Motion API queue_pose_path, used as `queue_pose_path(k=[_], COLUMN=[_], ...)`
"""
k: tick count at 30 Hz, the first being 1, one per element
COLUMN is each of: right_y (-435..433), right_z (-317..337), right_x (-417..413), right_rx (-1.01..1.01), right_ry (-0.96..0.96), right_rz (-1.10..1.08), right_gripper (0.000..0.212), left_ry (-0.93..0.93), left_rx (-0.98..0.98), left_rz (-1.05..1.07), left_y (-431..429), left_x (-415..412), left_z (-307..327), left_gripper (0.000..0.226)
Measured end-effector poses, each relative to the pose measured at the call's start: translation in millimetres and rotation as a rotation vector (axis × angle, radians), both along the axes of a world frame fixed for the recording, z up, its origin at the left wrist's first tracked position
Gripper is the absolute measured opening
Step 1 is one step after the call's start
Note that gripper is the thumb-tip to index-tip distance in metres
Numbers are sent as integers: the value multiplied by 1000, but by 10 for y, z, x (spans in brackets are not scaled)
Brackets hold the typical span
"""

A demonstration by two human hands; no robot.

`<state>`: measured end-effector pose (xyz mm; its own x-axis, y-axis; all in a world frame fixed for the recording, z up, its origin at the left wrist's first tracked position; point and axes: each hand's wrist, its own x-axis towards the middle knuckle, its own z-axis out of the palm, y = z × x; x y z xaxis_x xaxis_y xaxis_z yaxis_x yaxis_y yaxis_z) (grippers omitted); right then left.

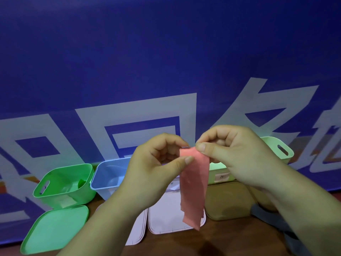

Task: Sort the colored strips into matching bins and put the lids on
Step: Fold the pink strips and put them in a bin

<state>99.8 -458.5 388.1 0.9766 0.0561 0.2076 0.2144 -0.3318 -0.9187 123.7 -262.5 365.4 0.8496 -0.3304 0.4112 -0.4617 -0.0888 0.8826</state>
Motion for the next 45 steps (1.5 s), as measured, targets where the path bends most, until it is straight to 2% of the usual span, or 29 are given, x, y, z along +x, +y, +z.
queue_pose_path(k=[7, 10, 13, 16, 19, 24, 34, 40, 43, 45], right_y=[-38, -69, -95, -106, -108, -130, -172, -158, -146, -135], right_z=[8, -4, -19, -27, -12, 9, 18, -21, -43, -47], right_x=[155, 177, 156, 148, 146, 168, 186, 178, 178, 173], right_rx=[45, 66, 84, 92, 135, 84, 50, 173, 317, 404], right_ry=[22, 4, -2, -45, -70, -79, -66, 6, 84, 145], right_rz=[-6, -1, 31, 23, 21, 0, -3, -4, 25, 42], right_gripper=[9, 6, 21, 24, 22, 18, 12, 12, 15, 11], left_ry=[-5, 28, 91, 127, 144, 161, 58, 34, -4, -14], left_rx=[3, -15, -69, -77, -52, -23, 70, -59, -72, -72], left_rz=[41, 77, 67, 70, 71, 63, -10, 13, 21, 30], left_y=[-49, -96, -134, -163, -189, -210, -202, -227, -241, -241], left_x=[151, 201, 222, 229, 235, 240, 211, 211, 188, 176], left_z=[66, 66, 98, 118, 131, 115, 111, 91, 109, 114], left_gripper=[16, 23, 23, 15, 17, 16, 20, 22, 18, 20])
